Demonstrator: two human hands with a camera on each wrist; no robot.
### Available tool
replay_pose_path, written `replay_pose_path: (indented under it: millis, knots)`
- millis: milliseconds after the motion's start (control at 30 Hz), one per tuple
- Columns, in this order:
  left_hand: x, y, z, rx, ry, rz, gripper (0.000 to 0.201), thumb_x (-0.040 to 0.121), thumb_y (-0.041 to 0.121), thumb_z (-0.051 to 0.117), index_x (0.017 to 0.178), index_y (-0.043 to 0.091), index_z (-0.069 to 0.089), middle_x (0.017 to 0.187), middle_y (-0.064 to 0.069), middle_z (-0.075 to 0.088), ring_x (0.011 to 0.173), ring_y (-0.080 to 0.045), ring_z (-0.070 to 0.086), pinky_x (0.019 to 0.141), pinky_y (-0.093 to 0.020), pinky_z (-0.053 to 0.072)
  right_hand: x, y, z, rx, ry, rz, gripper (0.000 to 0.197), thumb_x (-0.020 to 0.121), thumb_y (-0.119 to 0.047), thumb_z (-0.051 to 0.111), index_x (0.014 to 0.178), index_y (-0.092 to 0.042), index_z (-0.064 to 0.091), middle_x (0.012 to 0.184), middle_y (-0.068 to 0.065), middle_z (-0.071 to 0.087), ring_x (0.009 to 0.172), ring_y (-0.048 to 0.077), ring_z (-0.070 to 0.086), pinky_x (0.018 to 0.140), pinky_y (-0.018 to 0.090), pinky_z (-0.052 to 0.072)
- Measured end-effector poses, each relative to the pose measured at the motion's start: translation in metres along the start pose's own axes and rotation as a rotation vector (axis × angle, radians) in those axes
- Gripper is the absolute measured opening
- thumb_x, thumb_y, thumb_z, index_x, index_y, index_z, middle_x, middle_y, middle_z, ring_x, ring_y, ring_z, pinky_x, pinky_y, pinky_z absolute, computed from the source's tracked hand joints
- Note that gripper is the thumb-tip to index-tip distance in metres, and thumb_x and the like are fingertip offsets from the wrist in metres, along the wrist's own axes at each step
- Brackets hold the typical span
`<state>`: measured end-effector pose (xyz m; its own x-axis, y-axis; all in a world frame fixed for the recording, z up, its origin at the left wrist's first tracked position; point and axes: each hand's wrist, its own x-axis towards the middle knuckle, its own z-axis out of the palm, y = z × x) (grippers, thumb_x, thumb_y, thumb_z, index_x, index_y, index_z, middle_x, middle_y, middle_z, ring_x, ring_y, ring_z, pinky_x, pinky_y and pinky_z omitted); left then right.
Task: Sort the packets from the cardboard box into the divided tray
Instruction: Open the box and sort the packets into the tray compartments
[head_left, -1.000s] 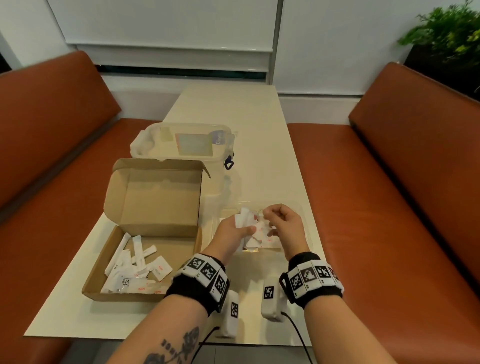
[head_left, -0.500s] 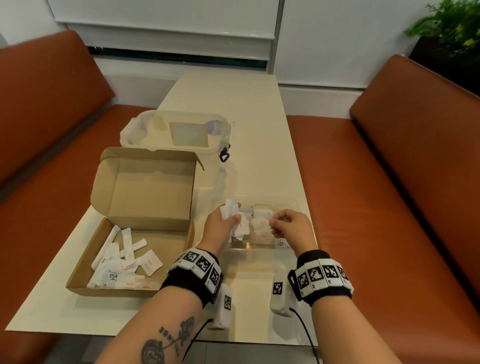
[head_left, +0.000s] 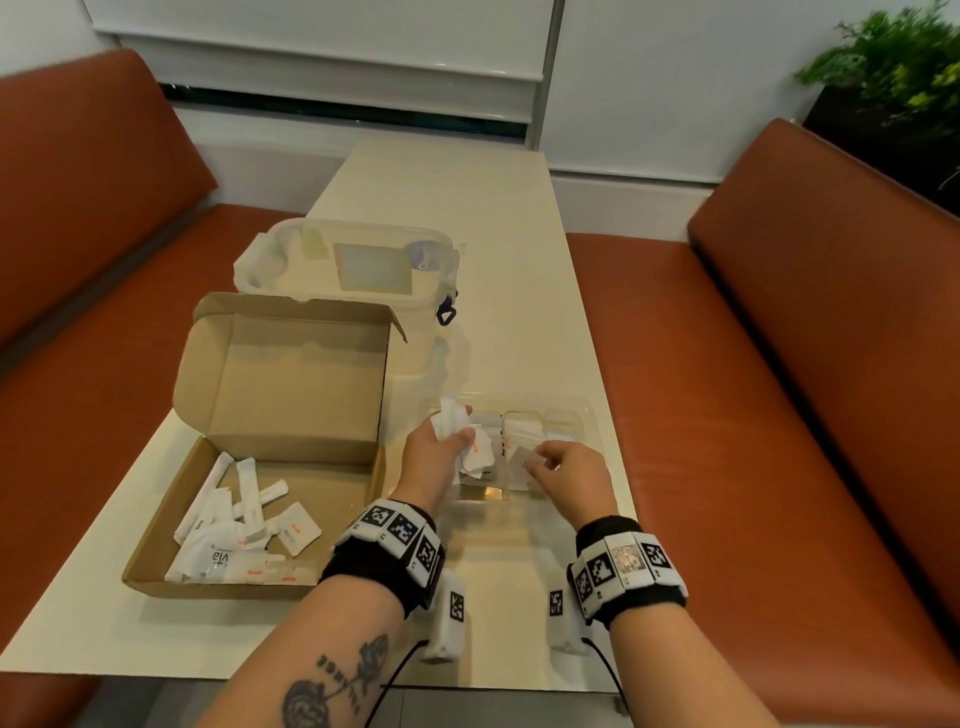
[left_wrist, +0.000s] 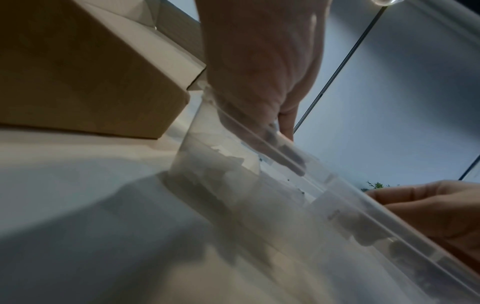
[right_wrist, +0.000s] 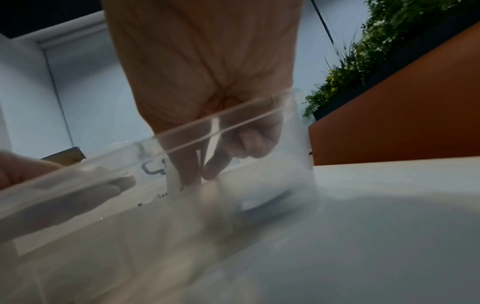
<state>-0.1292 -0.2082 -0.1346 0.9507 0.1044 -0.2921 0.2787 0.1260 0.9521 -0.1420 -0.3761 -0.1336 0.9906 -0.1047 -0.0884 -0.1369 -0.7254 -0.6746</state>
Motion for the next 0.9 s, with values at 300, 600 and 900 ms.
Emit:
replay_pose_path:
  millis: [300, 600, 900]
  knots:
    - [0.000, 0.000, 0.001, -0.027, 0.014, 0.002, 0.027, 0.090, 0.004, 0.058, 0.111, 0.021, 0.063, 0.113, -0.011, 0.066, 0.107, -0.029, 0.062, 0.092, -0.044, 0.052, 0.004, 0.000, 0.003, 0.052, 0.003, -0.027, 0.013, 0.080, -0.014, 0.062, 0.072, -0.020, 0.054, 0.066, -0.004, 0.055, 0.064, 0.013, 0.051, 0.055, 0.020, 0.037]
    - [0.000, 0.001, 0.002, -0.017, 0.030, -0.002, 0.026, 0.091, 0.007, 0.058, 0.109, 0.025, 0.064, 0.112, -0.011, 0.066, 0.106, -0.030, 0.062, 0.090, -0.046, 0.052, 0.010, 0.003, -0.002, -0.038, -0.116, -0.082, 0.015, 0.080, -0.004, 0.064, 0.085, -0.016, 0.071, 0.075, -0.004, 0.061, 0.071, 0.010, 0.054, 0.060, 0.015, 0.038]
    - [0.001, 0.001, 0.002, -0.007, 0.031, -0.005, 0.026, 0.090, 0.006, 0.059, 0.109, 0.024, 0.064, 0.112, -0.011, 0.066, 0.106, -0.031, 0.062, 0.092, -0.052, 0.051, 0.015, 0.000, 0.008, -0.236, -0.040, -0.063, 0.016, 0.078, -0.007, 0.063, 0.076, -0.015, 0.049, 0.089, 0.001, 0.045, 0.074, 0.018, 0.048, 0.066, 0.023, 0.036]
